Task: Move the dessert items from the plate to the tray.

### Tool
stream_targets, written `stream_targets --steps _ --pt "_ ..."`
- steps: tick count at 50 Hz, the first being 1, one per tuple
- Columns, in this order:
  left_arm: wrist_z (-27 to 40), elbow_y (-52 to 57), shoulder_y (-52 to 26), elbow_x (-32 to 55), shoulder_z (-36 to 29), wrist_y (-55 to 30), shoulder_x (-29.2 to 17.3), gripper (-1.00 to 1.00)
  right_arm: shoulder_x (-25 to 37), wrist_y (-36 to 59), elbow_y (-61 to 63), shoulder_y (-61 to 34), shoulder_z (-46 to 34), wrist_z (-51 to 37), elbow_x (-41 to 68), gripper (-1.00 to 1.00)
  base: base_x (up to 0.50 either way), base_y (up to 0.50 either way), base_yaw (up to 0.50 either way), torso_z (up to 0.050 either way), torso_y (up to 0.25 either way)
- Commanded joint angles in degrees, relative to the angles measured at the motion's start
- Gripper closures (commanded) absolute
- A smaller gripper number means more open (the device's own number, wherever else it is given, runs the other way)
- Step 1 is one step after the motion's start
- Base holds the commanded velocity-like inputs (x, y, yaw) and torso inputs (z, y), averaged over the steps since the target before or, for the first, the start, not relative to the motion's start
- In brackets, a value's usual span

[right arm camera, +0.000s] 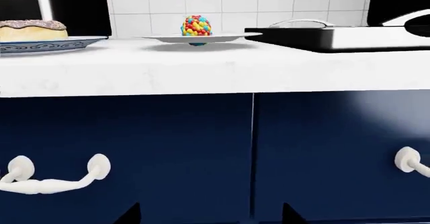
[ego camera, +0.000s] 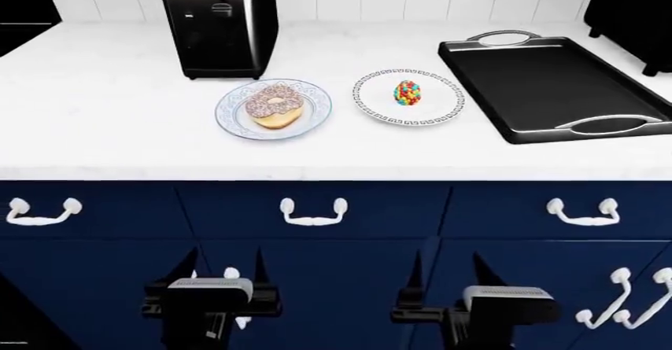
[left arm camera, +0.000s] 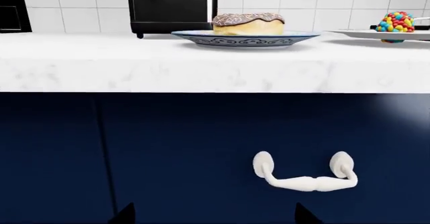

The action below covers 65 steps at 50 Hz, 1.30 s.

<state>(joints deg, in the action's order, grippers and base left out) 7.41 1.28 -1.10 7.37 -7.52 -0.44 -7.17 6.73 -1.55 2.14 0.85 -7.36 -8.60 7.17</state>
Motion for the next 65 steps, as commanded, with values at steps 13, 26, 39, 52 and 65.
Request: stream_targets --steps 13,26,39,52,65 --pt "-0.5 3.1 1.2 1.7 -2.3 -0.7 -1.4 -1.0 1.9 -1.4 5.7 3.4 -0.7 -0.9 1.7 -1.0 0.0 0.0 0.0 0.05 0.0" --pt "-0.9 16.0 2.3 7.2 -3.8 -8.7 -5.7 -1.0 2.7 -0.5 6.3 3.7 -3.7 0.6 1.8 -1.0 0.0 0.0 0.0 0.05 0.0" --pt "5.7 43.9 -23.7 36.6 11.3 -65.6 -11.6 -1.0 22.6 59.6 49.9 -9.4 20.0 -10.1 47.2 -1.0 0.0 0.0 0.0 0.002 0.0" --pt "20.8 30.7 -48.5 67.8 21.3 -89.3 -15.1 -1.0 37.1 76.5 34.1 -41.3 14.4 -35.1 93.1 -1.0 0.0 0.0 0.0 0.007 0.0" --pt "32.0 20.2 -56.6 83.5 15.0 -87.4 -21.7 -1.0 42.3 75.6 28.7 -52.9 5.6 -44.3 105.4 -1.0 0.0 0.0 0.0 0.05 0.0"
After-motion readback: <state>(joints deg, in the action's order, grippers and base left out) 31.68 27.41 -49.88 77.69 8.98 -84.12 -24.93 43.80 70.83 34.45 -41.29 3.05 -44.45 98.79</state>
